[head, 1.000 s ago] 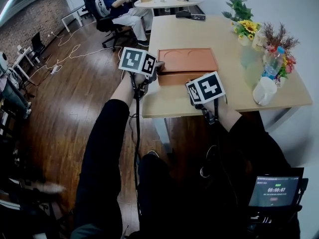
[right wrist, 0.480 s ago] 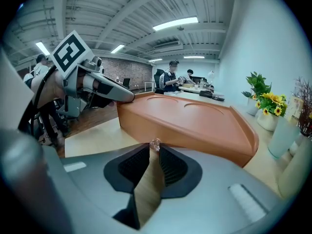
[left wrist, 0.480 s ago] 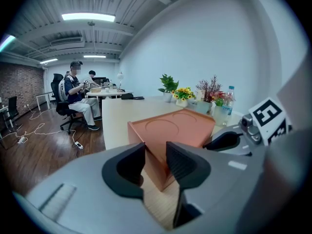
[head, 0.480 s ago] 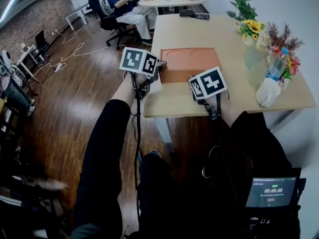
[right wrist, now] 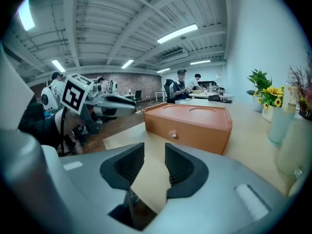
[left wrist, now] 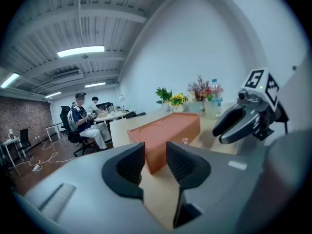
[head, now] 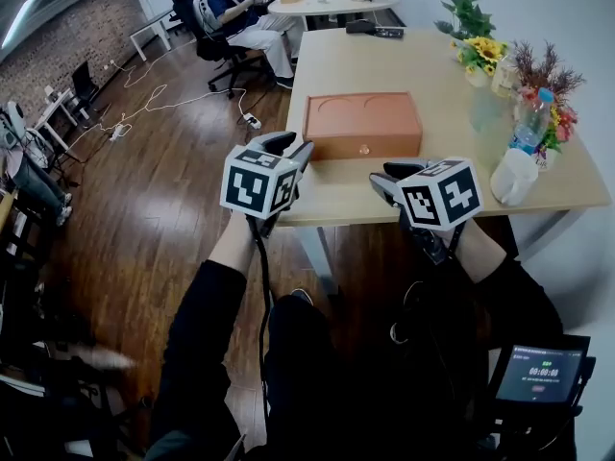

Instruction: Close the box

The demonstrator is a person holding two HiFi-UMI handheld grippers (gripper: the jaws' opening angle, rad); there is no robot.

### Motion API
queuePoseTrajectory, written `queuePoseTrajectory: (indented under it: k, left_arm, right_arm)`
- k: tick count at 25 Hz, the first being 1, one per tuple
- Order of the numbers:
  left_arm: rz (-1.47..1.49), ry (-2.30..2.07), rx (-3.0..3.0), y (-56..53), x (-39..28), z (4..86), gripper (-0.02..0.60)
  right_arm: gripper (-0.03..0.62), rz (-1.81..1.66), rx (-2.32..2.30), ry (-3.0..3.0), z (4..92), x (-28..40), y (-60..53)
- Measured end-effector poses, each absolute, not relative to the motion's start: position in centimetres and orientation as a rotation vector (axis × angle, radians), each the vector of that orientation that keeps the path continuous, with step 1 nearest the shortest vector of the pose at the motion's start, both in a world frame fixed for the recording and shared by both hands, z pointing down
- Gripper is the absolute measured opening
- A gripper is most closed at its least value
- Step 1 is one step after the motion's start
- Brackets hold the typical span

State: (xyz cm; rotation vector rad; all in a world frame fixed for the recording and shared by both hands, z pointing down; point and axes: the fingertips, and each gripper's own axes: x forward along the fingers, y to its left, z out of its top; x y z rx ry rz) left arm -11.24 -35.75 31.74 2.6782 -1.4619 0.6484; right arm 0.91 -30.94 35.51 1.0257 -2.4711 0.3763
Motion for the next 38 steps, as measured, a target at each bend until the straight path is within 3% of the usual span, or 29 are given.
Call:
queuePoseTrajectory:
  k: [7, 20, 24, 27, 31, 38]
  left_arm:
    - [0.177, -1.457, 2.828, -21.7, -8.4, 29.2, 0.118]
    - [-0.079, -1.319, 3.012, -5.9, -1.3, 28.7, 0.118]
    - [0.026, -1.356, 3.05, -6.1, -1.3, 29.1, 0.118]
    - [-0.101, -1.475, 2.976, -8.4, -3.1, 28.1, 0.118]
    - [-0.214, -1.662, 2.901, -10.8, -5.6, 27.4, 0.117]
    - [-0.15, -1.702, 2.842, -12.7, -6.8, 29.0, 0.117]
  right_arm:
    - [0.133, 0.399, 1.024, -2.714, 32.4, 3.9, -23.2]
    - [0.132, 0.113, 1.131, -3.017, 29.8, 3.5, -11.9]
    - [0.132, -0.118, 1.262, -3.025, 28.2, 2.3, -10.9]
    - [0.132, -0.301, 1.403, -2.975, 27.3, 2.6, -11.2]
    - [0.129, -0.335, 1.512, -2.936, 27.2, 3.6, -12.0]
    - [0.107, -0.352, 1.589, -2.877, 27.5, 4.7, -13.6]
